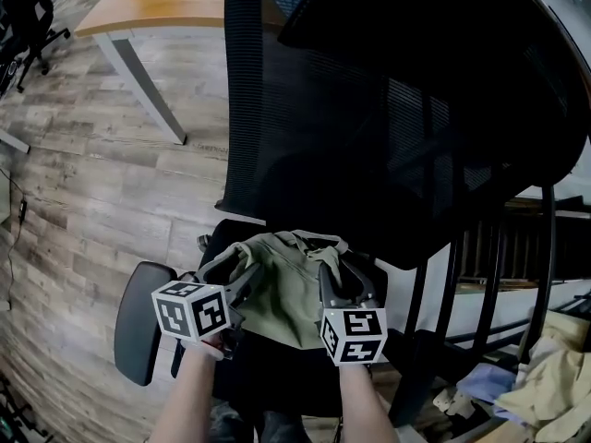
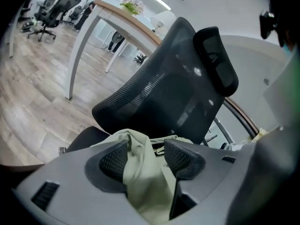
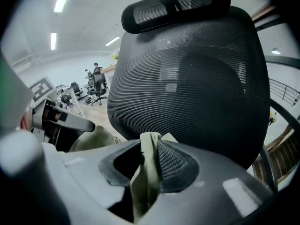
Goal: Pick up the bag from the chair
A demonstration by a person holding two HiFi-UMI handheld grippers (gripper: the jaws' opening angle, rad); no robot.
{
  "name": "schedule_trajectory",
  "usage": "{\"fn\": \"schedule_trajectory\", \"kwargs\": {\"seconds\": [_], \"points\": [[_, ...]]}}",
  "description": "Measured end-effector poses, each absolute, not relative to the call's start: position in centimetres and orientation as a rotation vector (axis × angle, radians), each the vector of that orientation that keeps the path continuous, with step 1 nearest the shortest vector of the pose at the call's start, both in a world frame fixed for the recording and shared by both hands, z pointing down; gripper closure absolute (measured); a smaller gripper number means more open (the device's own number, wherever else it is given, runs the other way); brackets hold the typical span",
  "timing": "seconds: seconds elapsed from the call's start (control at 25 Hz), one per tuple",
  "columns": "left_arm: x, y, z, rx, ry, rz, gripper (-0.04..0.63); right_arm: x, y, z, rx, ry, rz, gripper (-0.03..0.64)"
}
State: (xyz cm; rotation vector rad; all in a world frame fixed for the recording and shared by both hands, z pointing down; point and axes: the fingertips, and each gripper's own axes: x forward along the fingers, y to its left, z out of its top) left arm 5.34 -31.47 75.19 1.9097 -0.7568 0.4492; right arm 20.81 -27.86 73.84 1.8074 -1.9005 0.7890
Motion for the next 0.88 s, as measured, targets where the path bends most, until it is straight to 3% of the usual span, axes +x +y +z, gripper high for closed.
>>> {"fn": "schedule_trajectory", "kwargs": {"seconds": [0.28, 0.52, 0.56, 0.6, 0.88], "points": [[6.6, -32.1, 77.1, 1.749, -0.694, 0.56, 0.325, 20.6, -27.5, 73.5, 1.798, -1.926, 0.752, 0.514], [6.9, -32.0, 78.7, 1.704, -0.652, 0.641, 0.328, 19.9, -26.8, 72.8, 1.769, -1.966, 0.726, 0.517], [7.0, -31.8, 78.9, 1.72, -0.648, 0.678, 0.377, 19.7, -26.6, 72.8, 1.768, -1.974, 0.741, 0.517], [7.0, -31.8, 79.1, 1.742, -0.657, 0.714, 0.5, 19.6, -26.4, 72.8, 1.768, -1.982, 0.762, 0.518], [7.1, -31.4, 77.5, 1.865, -0.684, 0.669, 0.561, 19.9, -25.4, 71.9, 1.875, -2.019, 0.902, 0.52]]}}
